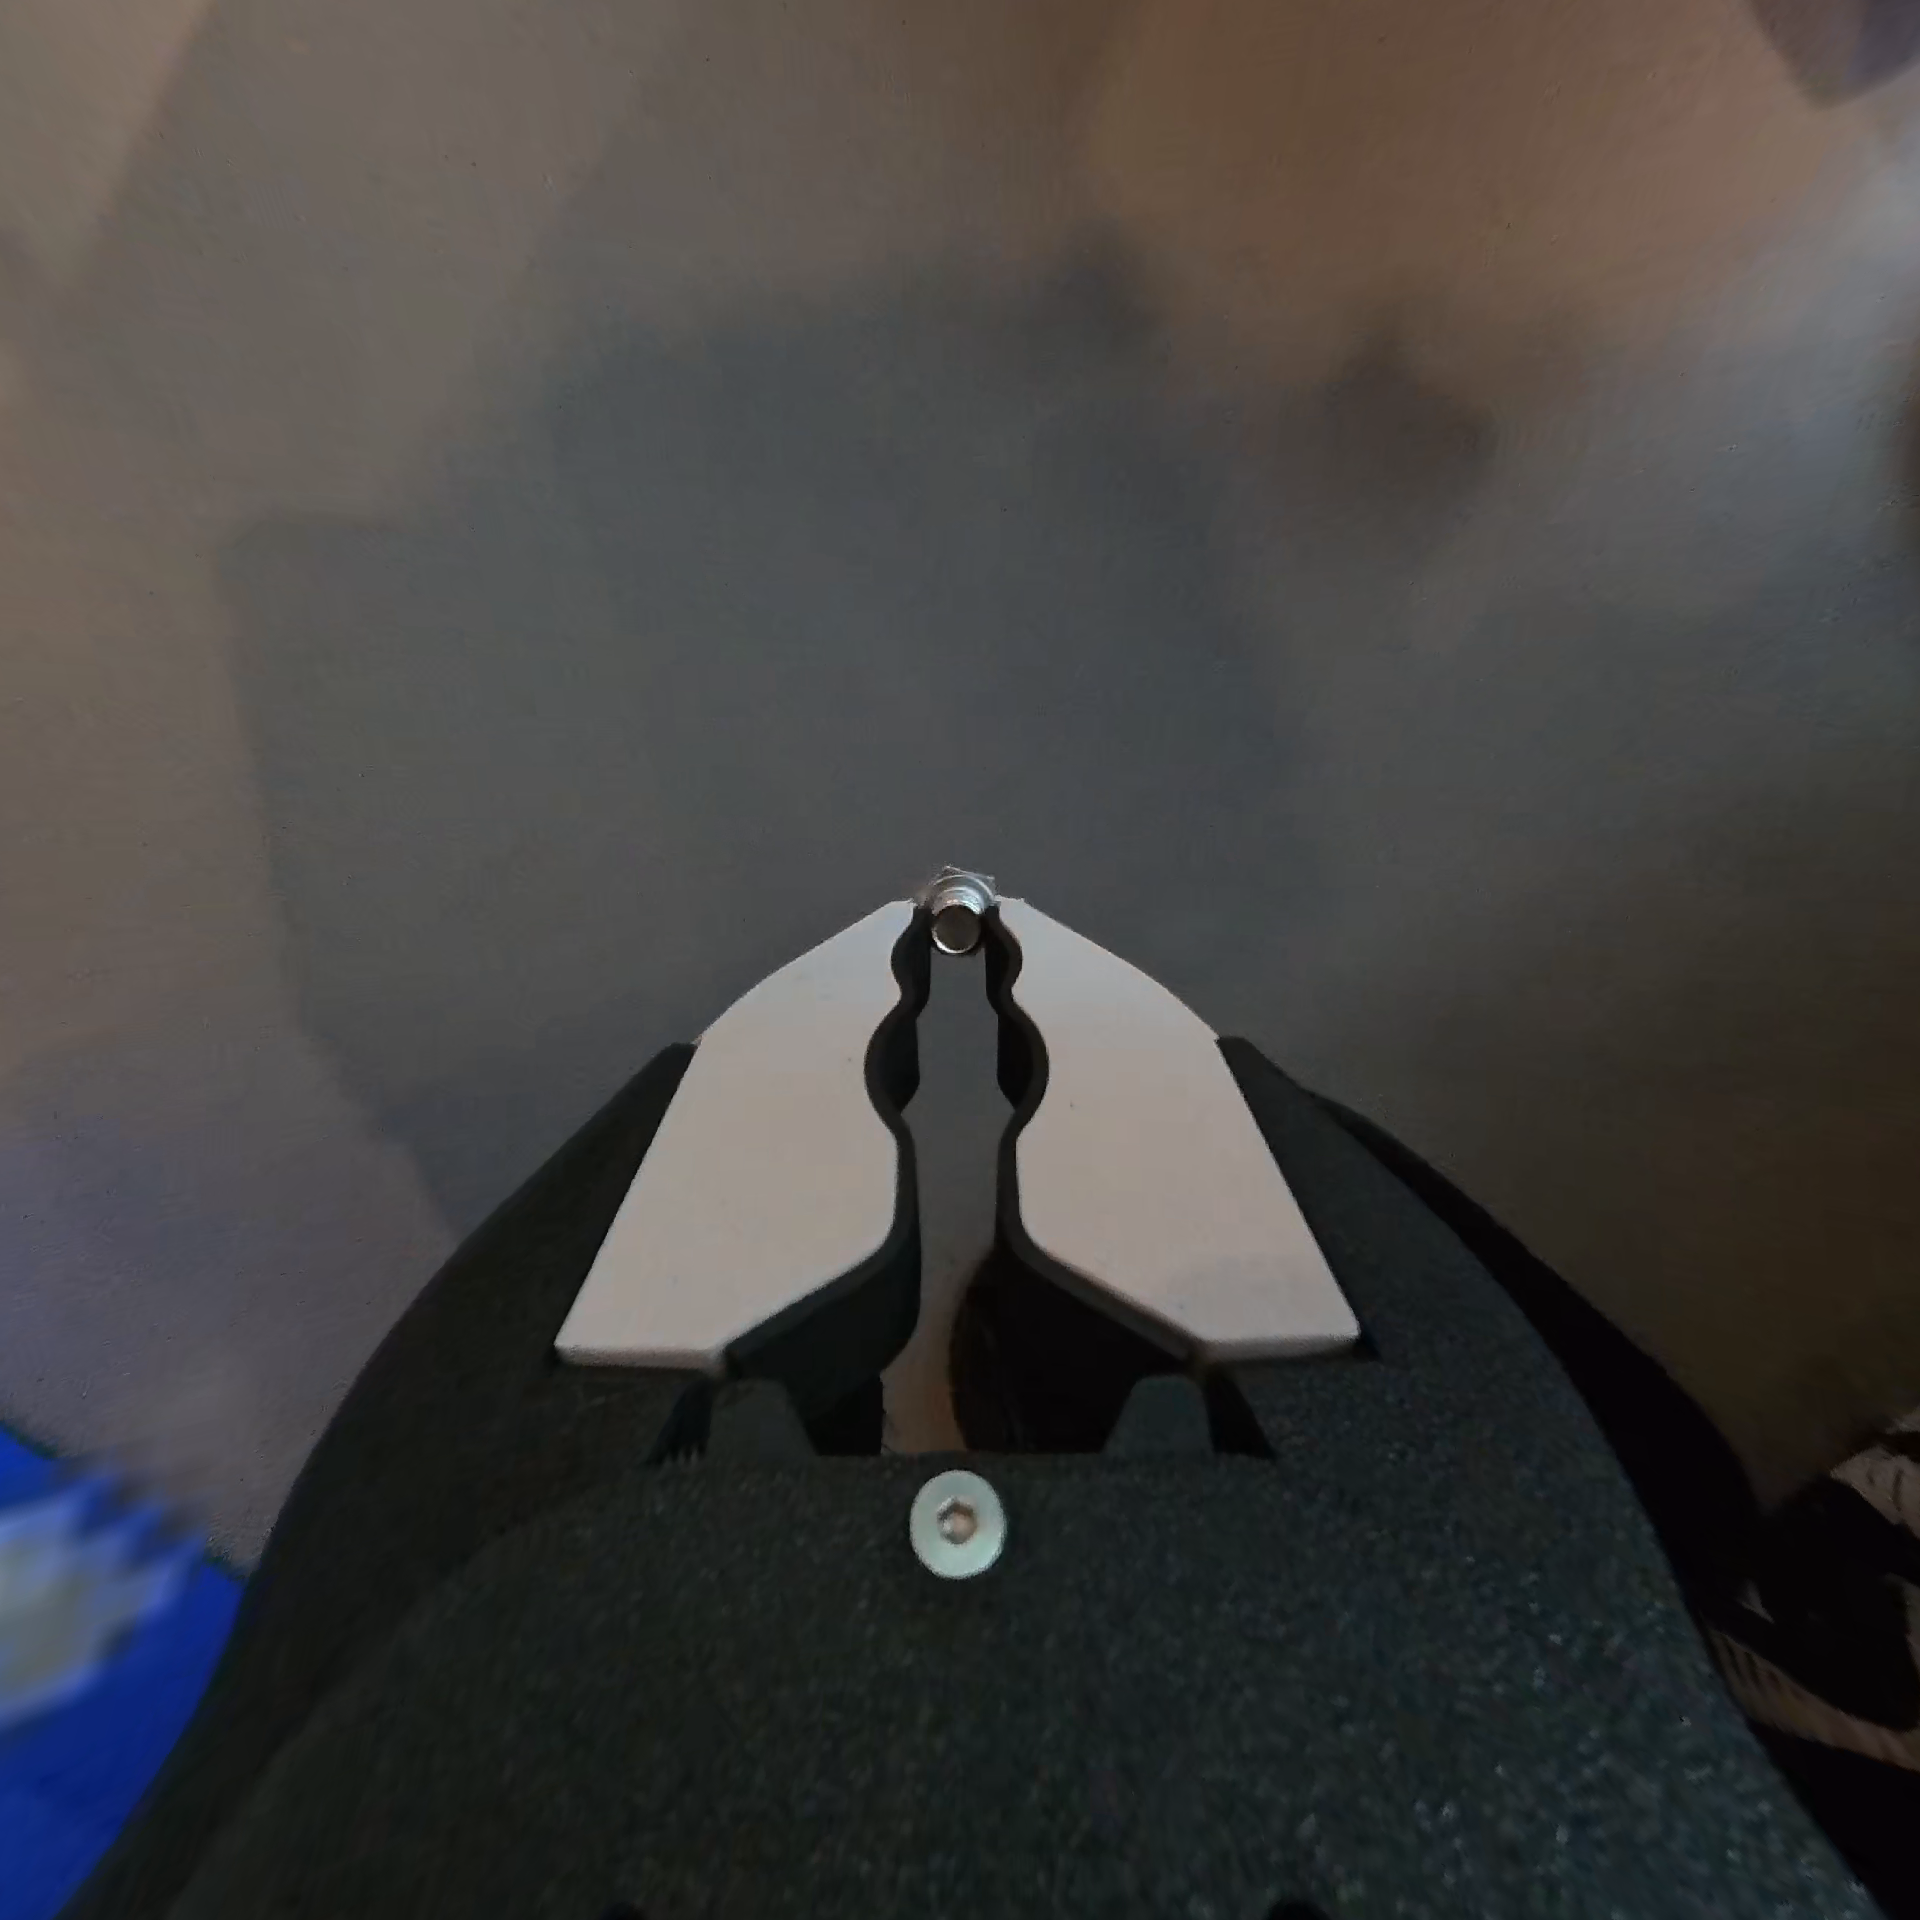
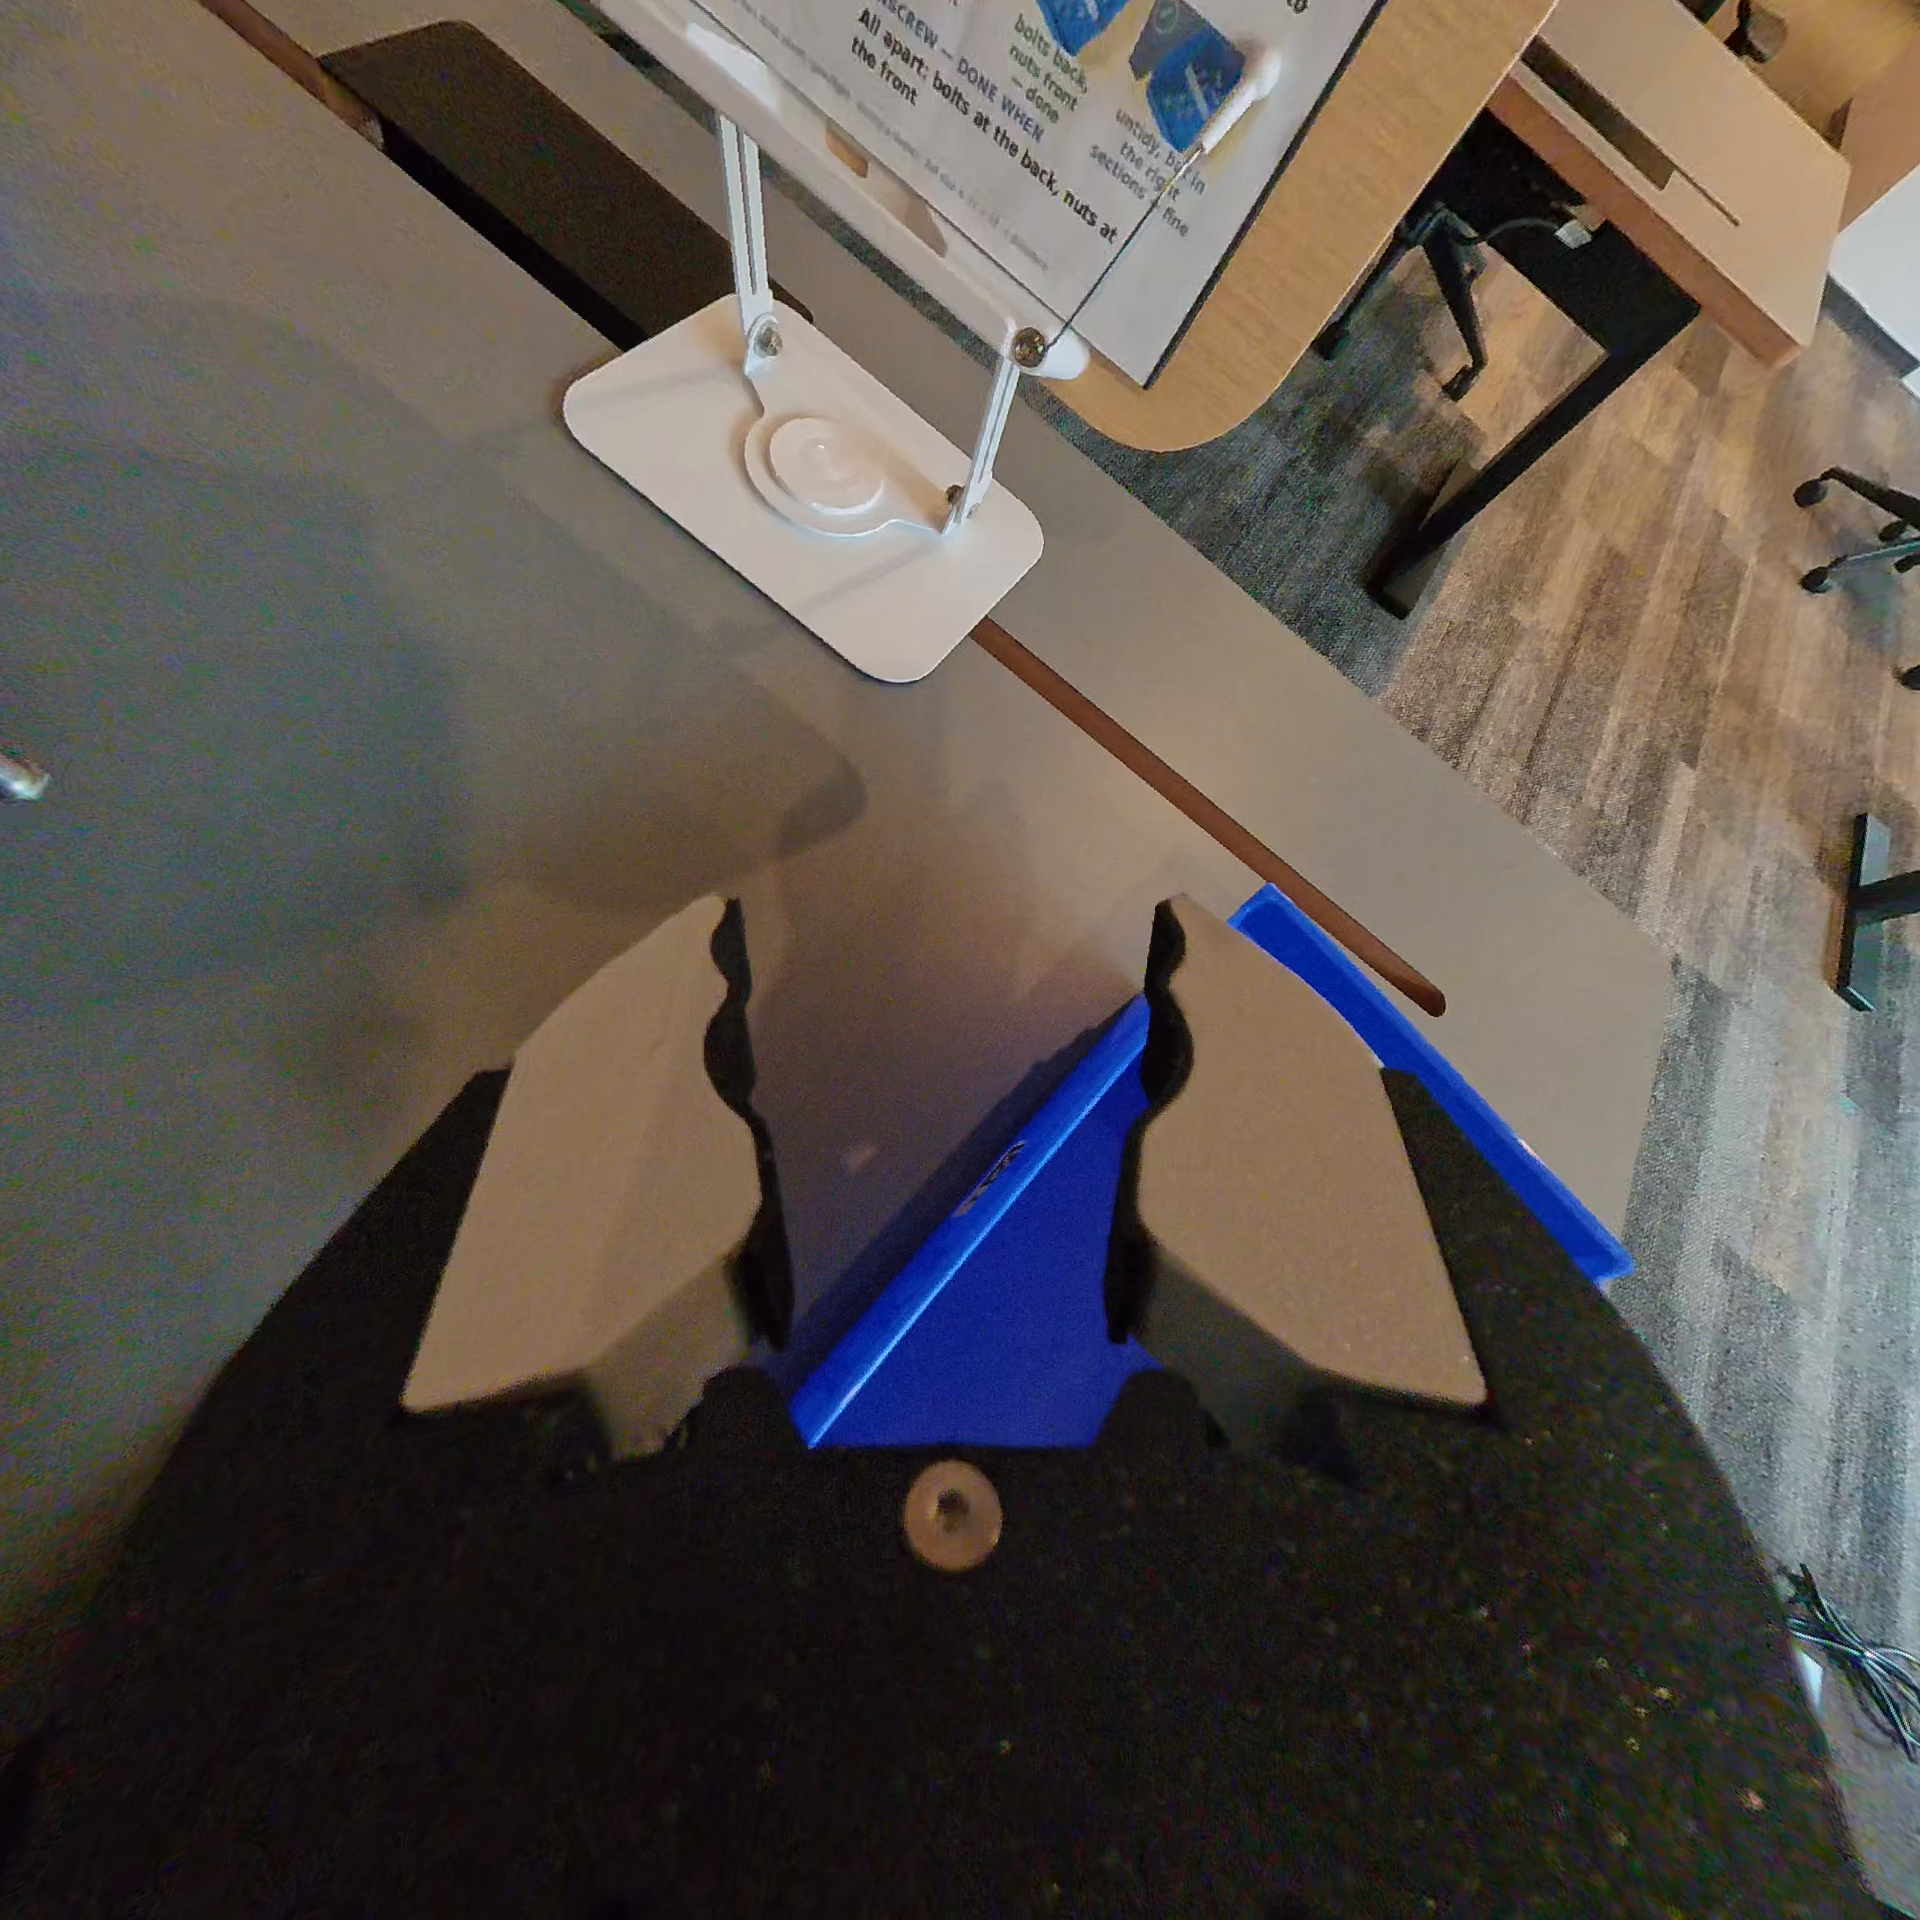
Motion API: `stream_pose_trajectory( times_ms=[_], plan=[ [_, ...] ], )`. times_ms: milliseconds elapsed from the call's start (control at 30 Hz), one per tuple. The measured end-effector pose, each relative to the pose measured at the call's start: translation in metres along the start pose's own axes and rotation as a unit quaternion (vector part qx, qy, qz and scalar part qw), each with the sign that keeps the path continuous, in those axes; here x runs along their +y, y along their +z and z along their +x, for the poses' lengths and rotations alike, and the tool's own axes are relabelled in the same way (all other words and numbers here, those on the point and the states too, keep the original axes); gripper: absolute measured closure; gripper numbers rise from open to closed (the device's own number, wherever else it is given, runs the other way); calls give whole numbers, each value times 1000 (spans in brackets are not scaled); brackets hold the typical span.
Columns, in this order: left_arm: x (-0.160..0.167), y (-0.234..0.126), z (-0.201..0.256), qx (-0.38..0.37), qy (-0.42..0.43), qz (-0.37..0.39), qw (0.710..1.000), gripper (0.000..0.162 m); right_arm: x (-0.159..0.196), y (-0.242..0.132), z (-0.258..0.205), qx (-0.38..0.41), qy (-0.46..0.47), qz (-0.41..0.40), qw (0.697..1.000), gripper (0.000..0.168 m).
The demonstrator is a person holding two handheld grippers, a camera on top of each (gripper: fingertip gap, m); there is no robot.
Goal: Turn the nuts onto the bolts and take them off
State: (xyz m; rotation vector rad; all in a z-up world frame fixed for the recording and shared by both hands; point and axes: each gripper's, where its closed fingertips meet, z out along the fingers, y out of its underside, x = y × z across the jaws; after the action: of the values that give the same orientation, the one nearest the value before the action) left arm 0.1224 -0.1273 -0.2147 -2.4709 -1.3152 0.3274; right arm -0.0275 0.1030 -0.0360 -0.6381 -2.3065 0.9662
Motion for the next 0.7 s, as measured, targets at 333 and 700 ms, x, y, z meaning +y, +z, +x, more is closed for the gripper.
stream_pose_trajectory(
  times_ms=[333,700],
  plan=[
    [-5,17,13,10,12,1,1000,152,1,0,1,3,0,-2,1000,95],
    [-6,17,17,24,14,8,1000,150,1,-1,2,6,1,-1,1000,95]
  ],
)
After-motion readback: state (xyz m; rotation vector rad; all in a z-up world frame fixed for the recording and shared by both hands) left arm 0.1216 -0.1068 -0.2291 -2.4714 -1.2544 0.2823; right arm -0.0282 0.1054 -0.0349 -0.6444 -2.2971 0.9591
